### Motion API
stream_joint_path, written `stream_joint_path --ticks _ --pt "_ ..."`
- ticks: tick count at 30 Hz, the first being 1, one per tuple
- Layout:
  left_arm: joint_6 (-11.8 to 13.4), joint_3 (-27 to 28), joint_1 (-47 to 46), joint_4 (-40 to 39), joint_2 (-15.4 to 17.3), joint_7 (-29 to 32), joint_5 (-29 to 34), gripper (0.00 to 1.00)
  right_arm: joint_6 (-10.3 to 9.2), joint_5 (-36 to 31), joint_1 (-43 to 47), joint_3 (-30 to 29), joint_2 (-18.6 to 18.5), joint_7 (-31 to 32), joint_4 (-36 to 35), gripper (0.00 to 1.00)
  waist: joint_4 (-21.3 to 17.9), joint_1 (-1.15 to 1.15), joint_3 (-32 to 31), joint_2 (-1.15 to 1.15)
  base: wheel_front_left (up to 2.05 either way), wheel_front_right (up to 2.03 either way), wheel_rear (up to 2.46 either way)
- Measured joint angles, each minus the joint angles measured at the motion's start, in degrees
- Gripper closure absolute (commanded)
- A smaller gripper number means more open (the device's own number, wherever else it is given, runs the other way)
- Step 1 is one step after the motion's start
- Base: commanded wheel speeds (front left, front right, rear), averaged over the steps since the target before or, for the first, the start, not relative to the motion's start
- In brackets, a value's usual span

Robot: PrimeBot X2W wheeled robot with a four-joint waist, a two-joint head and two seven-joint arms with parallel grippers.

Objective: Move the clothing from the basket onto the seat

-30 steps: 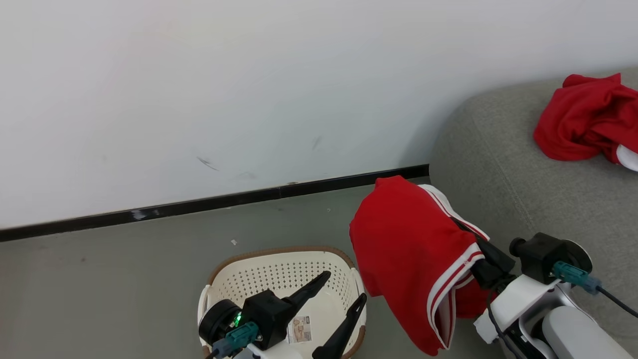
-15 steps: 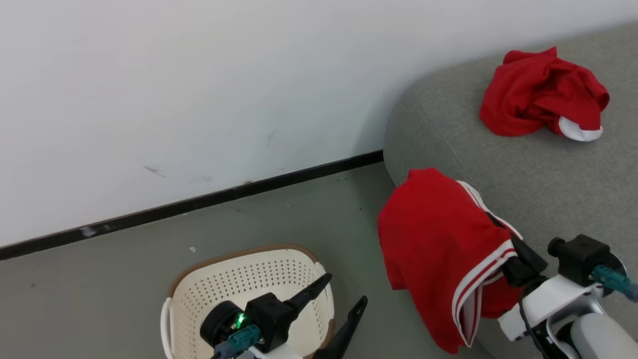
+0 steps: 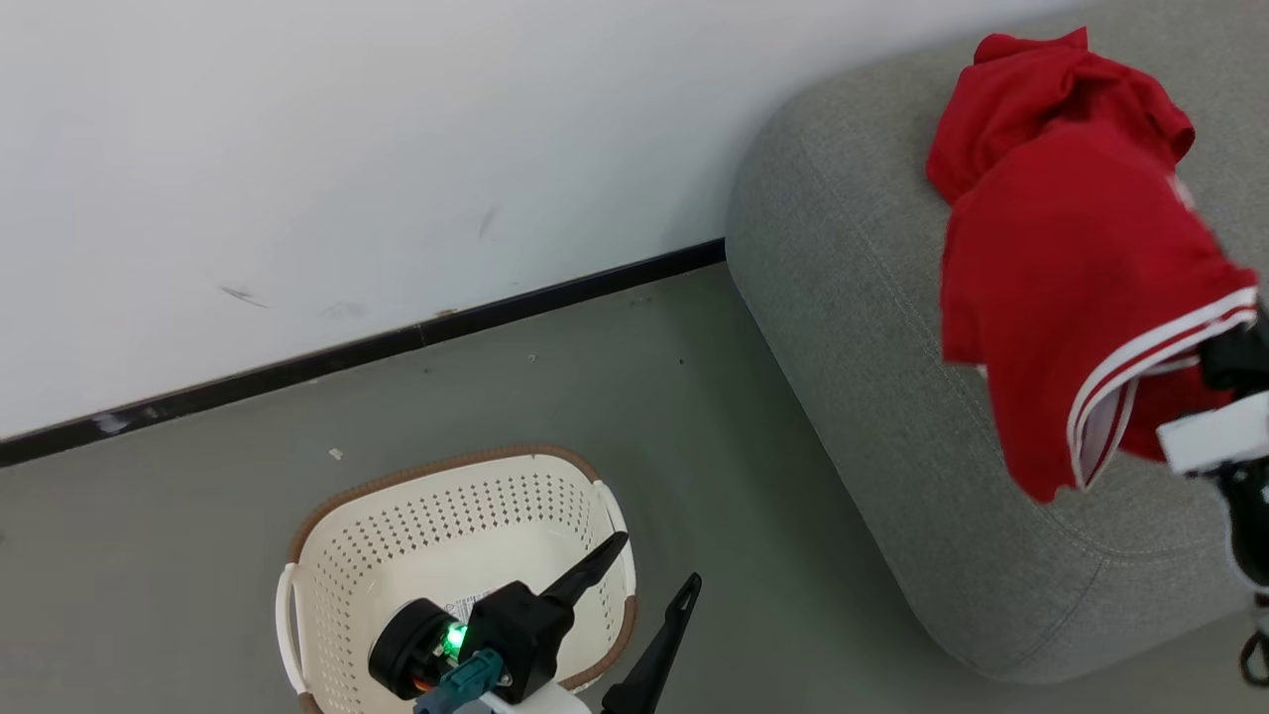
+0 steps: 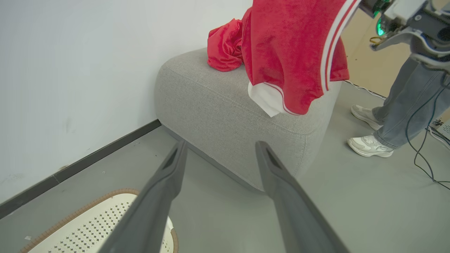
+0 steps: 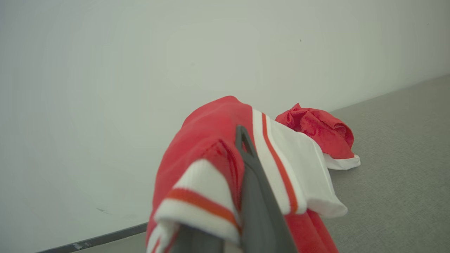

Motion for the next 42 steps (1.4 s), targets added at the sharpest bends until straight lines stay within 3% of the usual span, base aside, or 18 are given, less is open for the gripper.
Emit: stream_joint_path --ticks 4,19,28,34,42 --pt "0.47 -0.16 0.35 -0.83 0.7 0.82 0.79 0.0 -0.03 1.41 -5.92 -6.46 -1.12 1.3 2.49 1.0 0.47 0.0 1.89 0.0 0.0 0.0 0.0" --pt "1.43 -0.84 -0.67 -4.16 1.79 4.8 3.21 0.0 -0.04 2.25 -28.9 -20.24 -5.88 6.45 15.64 1.0 3.41 0.0 9.46 0.0 0.0 0.0 0.0" --pt "2.49 0.47 -2.2 -5.9 2.6 5.91 4.57 0.0 -0.04 -0.93 -41.69 -23.32 -8.25 7.77 21.38 1.0 5.88 0.0 14.82 0.0 0.0 0.0 0.0" --pt "2.91 0.86 -2.35 -6.49 3.52 6.79 5.06 0.0 -0.04 -3.38 -48.96 -25.88 -11.79 7.77 22.95 1.0 7.25 0.0 17.52 0.0 0.0 0.0 0.0" --pt "3.39 0.89 -2.42 -8.43 4.23 7.9 5.35 0.0 -0.04 -8.84 -50.97 -28.1 -16.26 7.77 27.15 1.0 8.78 0.0 20.83 0.0 0.0 0.0 0.0"
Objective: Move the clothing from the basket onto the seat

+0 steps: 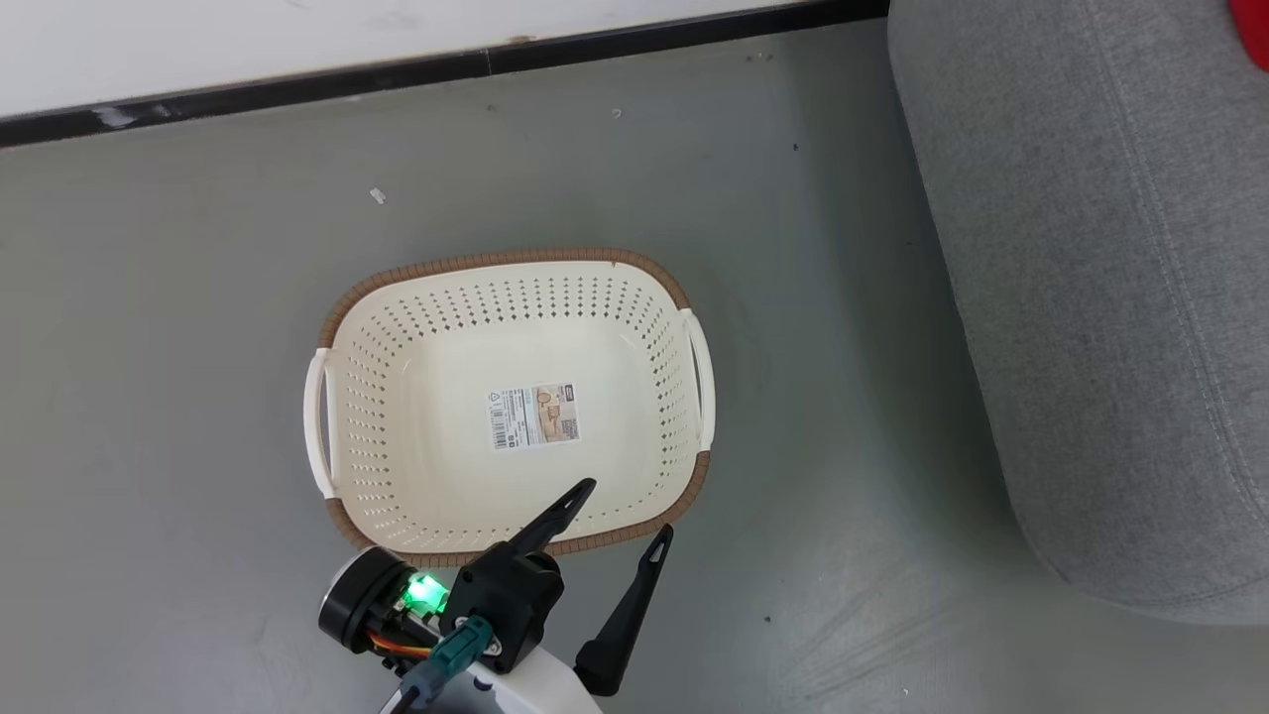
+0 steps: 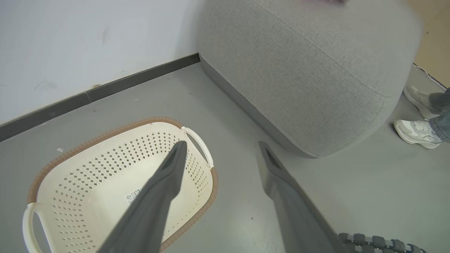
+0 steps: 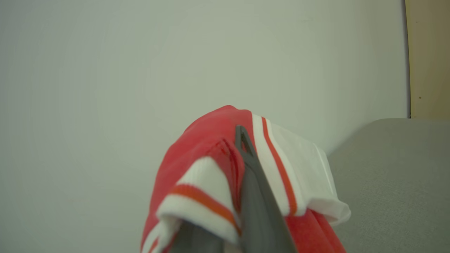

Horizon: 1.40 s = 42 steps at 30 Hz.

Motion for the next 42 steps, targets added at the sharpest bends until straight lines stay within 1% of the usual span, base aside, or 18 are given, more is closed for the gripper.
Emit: stream_joint_path --ticks 5,11,16,24,29,35,42 --pt "0.18 0.35 0.0 -0.85 0.51 0.69 0.03 0.0 0.0 -1.12 -1.69 -2.03 -1.82 0.0 1.71 1.0 0.57 0.0 2.39 0.0 0.0 0.0 0.0" --pt "0.26 0.33 -0.08 -1.99 0.53 1.0 0.71 0.0 0.0 -3.08 -1.92 -1.47 -1.94 -0.18 4.01 1.0 0.83 0.0 5.44 0.0 0.0 0.0 0.0" --pt "0.53 0.24 -0.86 -3.58 0.53 1.92 1.29 0.0 0.0 -2.97 -0.86 -1.47 0.13 -1.68 6.38 1.0 0.8 0.0 8.06 0.0 0.0 0.0 0.0" --pt "1.52 1.35 -2.15 -5.53 0.63 1.91 2.67 0.0 0.0 -2.24 2.01 -2.27 3.93 -4.75 10.74 1.0 0.38 0.0 12.27 0.0 0.0 0.0 0.0" --pt "1.58 2.05 -3.55 -6.44 0.59 1.64 3.31 0.0 0.0 -1.36 2.75 -1.65 6.37 -6.83 12.56 1.0 -0.08 0.0 14.65 0.0 0.0 0.0 0.0" --pt "2.01 2.75 -5.21 -6.79 0.63 1.3 4.31 0.0 0.01 -0.54 2.47 -1.32 6.98 -9.25 13.71 1.0 -0.83 0.0 16.99 0.0 0.0 0.0 0.0" --pt "2.0 4.0 -7.65 -6.15 0.57 -0.49 4.75 0.0 0.01 0.57 0.47 1.23 8.14 -10.96 13.74 1.0 -2.31 0.0 18.68 0.0 0.0 0.0 0.0"
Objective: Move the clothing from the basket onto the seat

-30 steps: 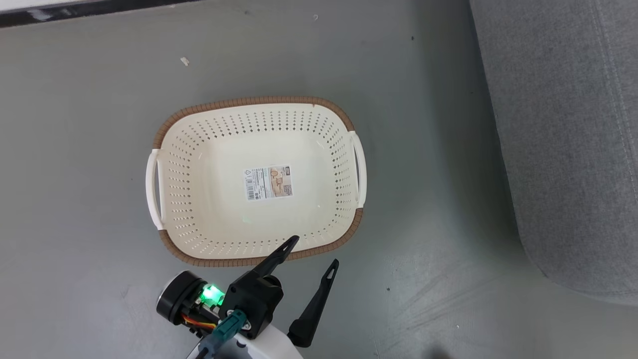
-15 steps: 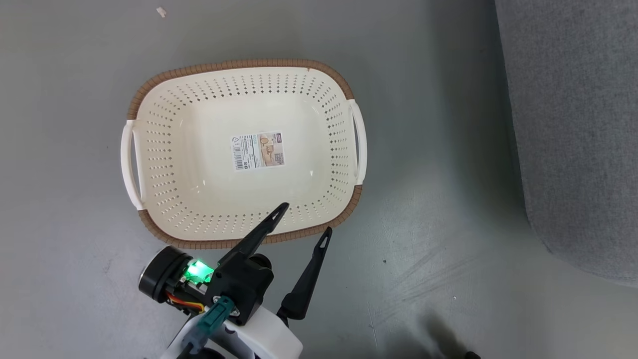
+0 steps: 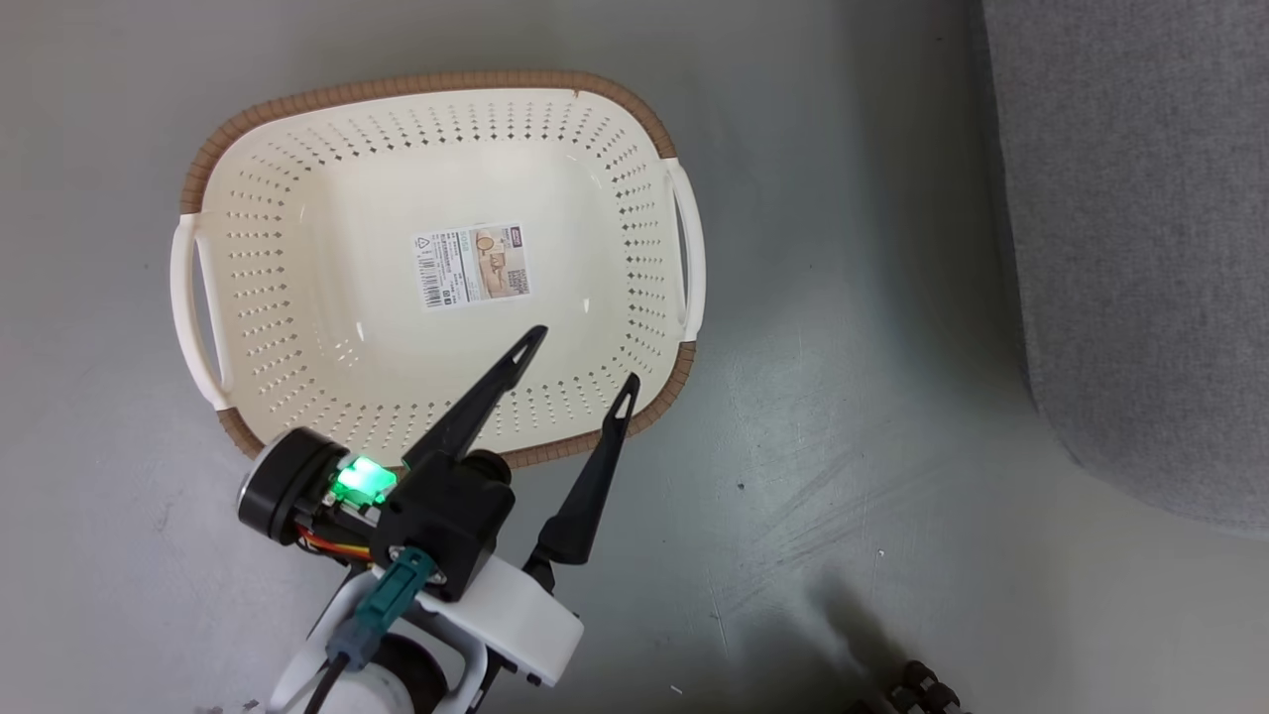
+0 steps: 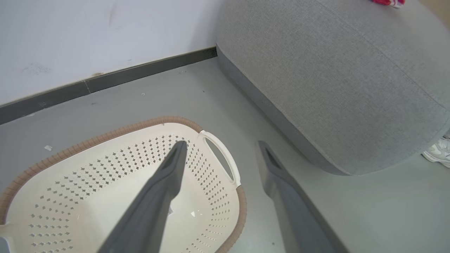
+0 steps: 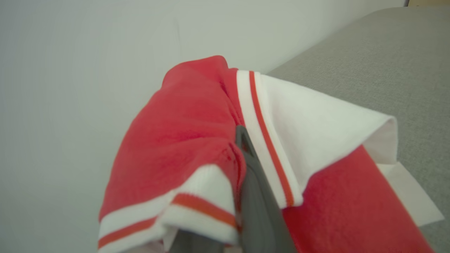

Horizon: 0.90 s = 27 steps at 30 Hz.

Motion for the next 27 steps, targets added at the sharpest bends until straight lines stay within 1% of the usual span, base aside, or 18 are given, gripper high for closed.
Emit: stream_joint_path --ticks 2,3,4,7,8,9,10,11,17,20,27 --pt "-0.05 0.3 -0.8 0.94 -0.03 -0.48 -0.02 0.0 0.0 0.05 0.02 0.59 0.13 -0.3 0.11 1.0 -0.39 0.0 -0.08 0.0 0.0 0.0 0.0" --pt "-0.08 0.36 -1.13 1.32 -0.04 -0.76 -0.02 0.0 0.0 0.07 0.03 0.93 0.08 -0.31 0.12 0.96 -0.52 0.0 -0.21 0.0 0.0 0.0 0.0" --pt "-0.37 0.42 -1.5 1.69 -0.05 -1.04 -0.02 0.0 0.0 0.11 0.03 1.27 0.04 -0.51 0.12 0.89 -0.64 0.0 -0.36 0.0 0.0 0.0 0.0" --pt "-0.78 0.46 -2.34 2.86 -0.3 -1.75 -0.27 0.0 0.0 0.19 0.26 2.35 0.02 -0.73 0.16 0.59 -0.94 0.0 -0.89 0.0 0.0 0.0 0.0" --pt "-0.78 0.46 -2.34 2.86 -0.3 -1.75 -0.27 0.0 0.0 0.19 0.26 2.35 0.02 -0.73 0.16 0.56 -0.94 0.0 -0.89 0.0 0.0 0.0 0.0" --pt "-1.03 0.46 -2.69 3.22 -0.47 -2.03 -0.56 0.0 0.0 0.36 0.32 2.8 0.04 -0.73 0.18 0.25 -1.03 0.0 -1.09 0.0 0.0 0.0 0.0" --pt "-1.07 0.45 -2.93 3.55 -0.73 -2.42 -0.66 0.0 0.0 0.55 0.43 3.13 0.05 -0.76 0.19 0.04 -1.12 0.0 -1.32 0.0 0.0 0.0 0.0" --pt "-1.08 0.45 -3.13 4.0 -1.0 -2.72 -0.67 0.0 0.0 0.66 0.7 3.36 0.04 -0.81 0.19 0.0 -1.19 0.0 -1.55 0.0 0.0 0.0 0.0" --pt "-1.6 0.54 -3.79 6.94 -2.09 -4.54 -2.31 0.0 0.0 1.63 3.77 4.39 0.02 -1.25 0.53 0.0 -1.48 0.0 -3.19 0.0 0.0 0.0 0.0" --pt "-2.49 0.54 -3.84 8.65 -2.38 -5.25 -3.24 0.0 0.0 1.88 5.48 5.5 0.07 -1.32 0.56 0.0 -1.51 0.0 -4.16 0.0 0.0 0.0 0.0" --pt "-3.11 0.6 -4.25 12.51 -3.49 -7.59 -4.92 0.0 0.0 2.46 8.94 8.75 0.42 -1.8 -0.86 0.0 -1.48 0.0 -6.89 0.0 0.0 0.0 0.0"
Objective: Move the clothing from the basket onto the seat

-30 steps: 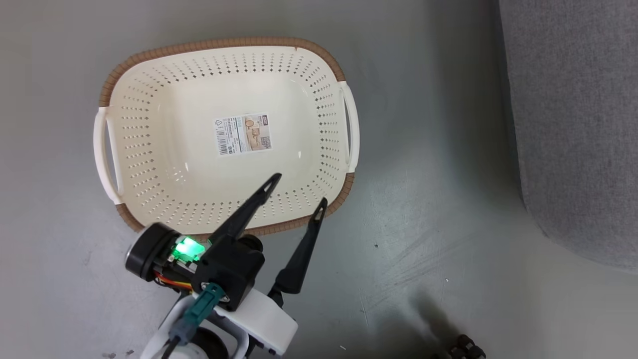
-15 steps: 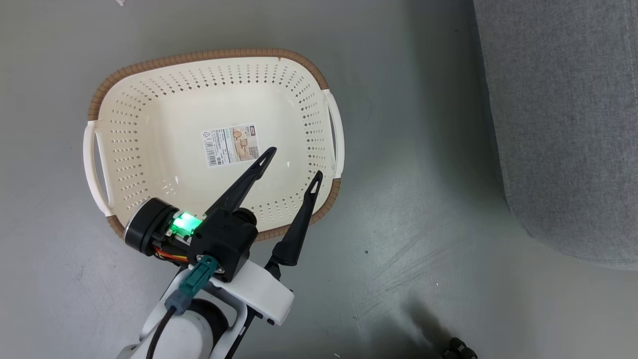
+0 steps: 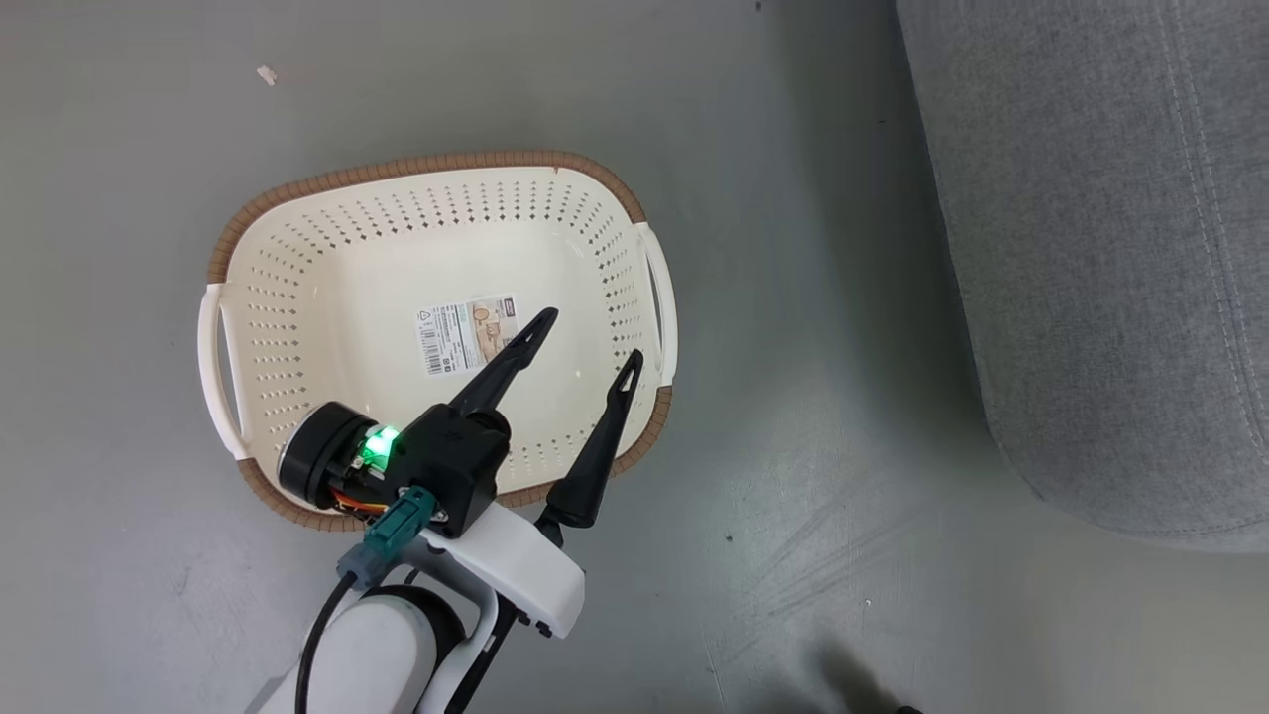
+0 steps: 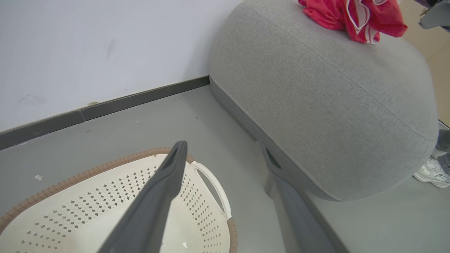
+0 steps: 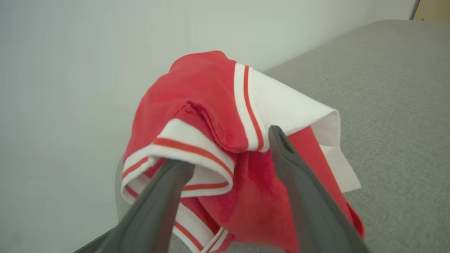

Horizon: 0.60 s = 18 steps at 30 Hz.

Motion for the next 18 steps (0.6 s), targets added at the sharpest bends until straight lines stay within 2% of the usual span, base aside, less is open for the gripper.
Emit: stream_joint_path --ticks 8,18 --pt "-1.44 0.63 0.12 5.06 -0.48 -2.71 -2.47 0.0 0.0 1.58 6.61 4.92 2.78 -0.11 -4.71 0.0 0.13 0.0 -4.43 0.0 0.0 0.0 0.0" --pt "-1.56 3.54 0.82 9.11 -0.33 -8.69 -2.61 0.0 0.0 3.2 14.52 9.87 6.06 -0.16 -11.52 0.0 0.49 0.0 -10.01 0.0 0.0 0.0 0.0"
